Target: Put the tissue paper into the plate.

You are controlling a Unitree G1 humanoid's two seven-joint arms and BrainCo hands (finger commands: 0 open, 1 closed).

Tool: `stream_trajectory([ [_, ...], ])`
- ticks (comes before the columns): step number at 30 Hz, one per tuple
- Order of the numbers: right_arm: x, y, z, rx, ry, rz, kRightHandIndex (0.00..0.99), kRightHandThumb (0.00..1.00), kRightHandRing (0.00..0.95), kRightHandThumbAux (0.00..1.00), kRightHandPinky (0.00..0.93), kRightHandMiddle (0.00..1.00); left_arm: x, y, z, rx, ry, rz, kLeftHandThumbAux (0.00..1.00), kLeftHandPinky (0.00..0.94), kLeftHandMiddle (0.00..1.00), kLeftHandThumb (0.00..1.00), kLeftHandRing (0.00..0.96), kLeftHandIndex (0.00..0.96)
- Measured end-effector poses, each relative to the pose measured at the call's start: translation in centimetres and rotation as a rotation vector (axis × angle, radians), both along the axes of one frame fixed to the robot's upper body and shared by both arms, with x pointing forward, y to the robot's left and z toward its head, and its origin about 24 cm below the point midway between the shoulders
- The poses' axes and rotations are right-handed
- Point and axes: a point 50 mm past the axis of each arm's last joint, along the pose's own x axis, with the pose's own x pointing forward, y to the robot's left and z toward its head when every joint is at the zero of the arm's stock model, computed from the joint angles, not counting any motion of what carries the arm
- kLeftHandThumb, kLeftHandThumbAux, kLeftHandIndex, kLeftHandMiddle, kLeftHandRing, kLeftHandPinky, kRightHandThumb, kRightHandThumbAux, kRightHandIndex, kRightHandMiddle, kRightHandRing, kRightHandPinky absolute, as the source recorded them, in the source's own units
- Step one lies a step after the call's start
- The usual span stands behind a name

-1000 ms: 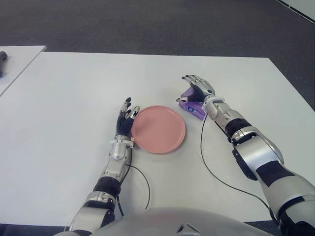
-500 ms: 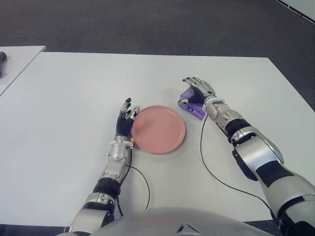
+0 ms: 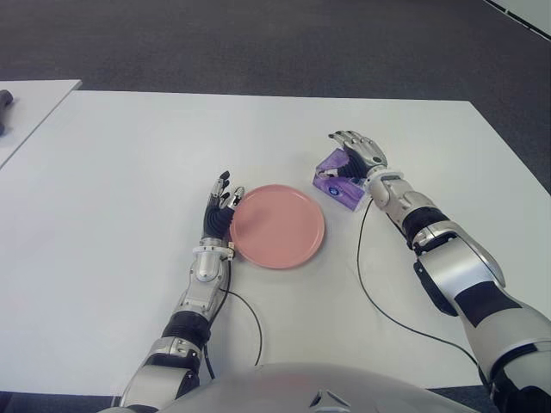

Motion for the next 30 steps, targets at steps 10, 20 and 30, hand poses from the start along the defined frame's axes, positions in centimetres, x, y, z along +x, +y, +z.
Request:
stream_trajectory([
  [10, -0.3, -0.6, 0.0, 0.004, -0.004, 0.01, 0.0, 0.023, 0.0, 0.41, 0.0, 0.0, 0.0, 0.0, 0.0, -0.001, 0.002, 0.003, 0.385, 0.0, 0.0, 0.0, 0.0, 0.0],
  [20, -0.8, -0.7, -0.7, 0.007, 0.011, 0.036, 0.0, 0.042, 0.0, 0.421, 0.0, 0.0, 0.0, 0.1, 0.0, 0.0, -0.003, 0.0, 0.379, 0.0, 0.0, 0.0, 0.0, 0.0],
  [30, -1.5, -1.2, -1.6, -0.012, 0.037, 0.061, 0.0, 0.035, 0.0, 0.437, 0.0, 0.0, 0.0, 0.1, 0.0, 0.0, -0.002, 0.001, 0.373, 0.0, 0.0, 0.0, 0.0, 0.0],
])
